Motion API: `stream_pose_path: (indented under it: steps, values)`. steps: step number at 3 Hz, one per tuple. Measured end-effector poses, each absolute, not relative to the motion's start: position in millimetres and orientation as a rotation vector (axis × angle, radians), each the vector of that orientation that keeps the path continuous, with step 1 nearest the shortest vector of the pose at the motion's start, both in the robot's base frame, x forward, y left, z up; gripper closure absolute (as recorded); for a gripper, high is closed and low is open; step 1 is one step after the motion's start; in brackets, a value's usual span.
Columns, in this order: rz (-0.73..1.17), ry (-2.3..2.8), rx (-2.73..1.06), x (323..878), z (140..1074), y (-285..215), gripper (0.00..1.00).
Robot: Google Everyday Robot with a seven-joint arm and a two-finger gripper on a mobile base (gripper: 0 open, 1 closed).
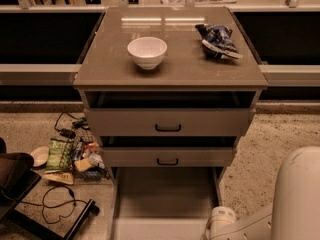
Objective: Open bottom drawer
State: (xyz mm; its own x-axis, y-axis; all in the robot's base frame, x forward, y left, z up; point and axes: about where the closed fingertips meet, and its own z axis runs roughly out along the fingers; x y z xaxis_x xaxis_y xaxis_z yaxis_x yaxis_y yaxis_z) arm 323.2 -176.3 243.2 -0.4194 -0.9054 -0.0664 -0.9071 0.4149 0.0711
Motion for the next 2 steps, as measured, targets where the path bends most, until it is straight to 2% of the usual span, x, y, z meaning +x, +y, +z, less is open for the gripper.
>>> stream_pose_path:
  steps: [2]
  values:
    - [0.19,2.58,-1.929,245,356,-168,0.0]
